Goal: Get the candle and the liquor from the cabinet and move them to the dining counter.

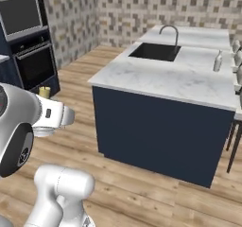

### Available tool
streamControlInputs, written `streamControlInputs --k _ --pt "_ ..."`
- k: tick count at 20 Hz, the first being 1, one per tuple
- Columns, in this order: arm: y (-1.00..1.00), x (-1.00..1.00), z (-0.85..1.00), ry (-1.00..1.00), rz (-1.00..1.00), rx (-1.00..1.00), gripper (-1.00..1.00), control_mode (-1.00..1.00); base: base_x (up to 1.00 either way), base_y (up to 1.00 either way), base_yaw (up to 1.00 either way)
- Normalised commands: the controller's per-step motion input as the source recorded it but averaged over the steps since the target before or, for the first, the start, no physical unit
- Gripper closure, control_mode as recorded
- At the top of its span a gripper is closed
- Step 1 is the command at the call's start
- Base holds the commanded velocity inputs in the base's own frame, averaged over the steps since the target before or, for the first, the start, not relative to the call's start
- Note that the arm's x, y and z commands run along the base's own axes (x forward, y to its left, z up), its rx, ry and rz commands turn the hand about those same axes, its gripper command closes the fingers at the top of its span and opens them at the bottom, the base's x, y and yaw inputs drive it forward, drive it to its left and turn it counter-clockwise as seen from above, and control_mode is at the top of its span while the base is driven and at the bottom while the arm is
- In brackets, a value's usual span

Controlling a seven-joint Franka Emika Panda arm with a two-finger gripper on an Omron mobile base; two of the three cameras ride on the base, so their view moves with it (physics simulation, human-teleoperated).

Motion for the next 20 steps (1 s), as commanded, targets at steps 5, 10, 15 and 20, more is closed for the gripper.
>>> streamControlInputs --k 5,10,15,20 --pt "0.00 0.00 0.00 0.00 0.00 0.00 1.00 1.00 0.18 -0.79 0.00" --pt "0.00 0.00 0.00 0.00 0.00 0.00 1.00 1.00 0.21 -0.78 0.00" --pt "0.00 0.00 0.00 0.00 0.00 0.00 1.00 1.00 0.25 -0.77 0.00" --pt "0.00 0.00 0.00 0.00 0.00 0.00 1.00 1.00 0.32 -0.73 0.00"
